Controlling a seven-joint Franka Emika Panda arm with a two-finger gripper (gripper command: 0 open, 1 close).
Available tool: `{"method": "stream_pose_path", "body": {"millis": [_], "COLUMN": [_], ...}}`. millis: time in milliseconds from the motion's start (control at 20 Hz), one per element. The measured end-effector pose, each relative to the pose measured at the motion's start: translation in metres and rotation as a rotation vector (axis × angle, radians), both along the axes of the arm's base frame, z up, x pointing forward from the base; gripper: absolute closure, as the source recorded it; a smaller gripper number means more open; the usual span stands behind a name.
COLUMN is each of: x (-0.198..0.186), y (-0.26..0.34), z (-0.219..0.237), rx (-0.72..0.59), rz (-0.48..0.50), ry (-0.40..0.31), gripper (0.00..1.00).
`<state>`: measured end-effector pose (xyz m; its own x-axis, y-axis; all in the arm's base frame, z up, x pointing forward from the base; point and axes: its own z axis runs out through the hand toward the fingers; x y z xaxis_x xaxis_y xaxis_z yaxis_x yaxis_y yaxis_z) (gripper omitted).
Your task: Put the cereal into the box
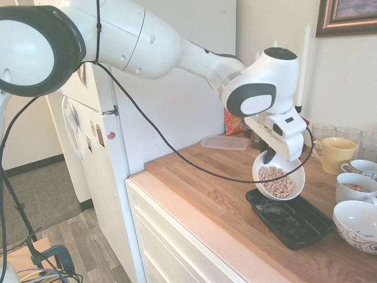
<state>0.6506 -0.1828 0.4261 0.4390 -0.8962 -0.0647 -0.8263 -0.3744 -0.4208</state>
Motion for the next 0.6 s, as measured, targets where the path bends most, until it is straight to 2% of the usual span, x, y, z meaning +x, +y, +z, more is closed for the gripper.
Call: {"method": "stream_pose_path", "body": {"millis": [600], "x": [-0.015], "y": [-0.043], "z": [0.003], "rx": [0.243], "rz": [-0.029], "ry": [-0.161], "gripper": [1.00]}}
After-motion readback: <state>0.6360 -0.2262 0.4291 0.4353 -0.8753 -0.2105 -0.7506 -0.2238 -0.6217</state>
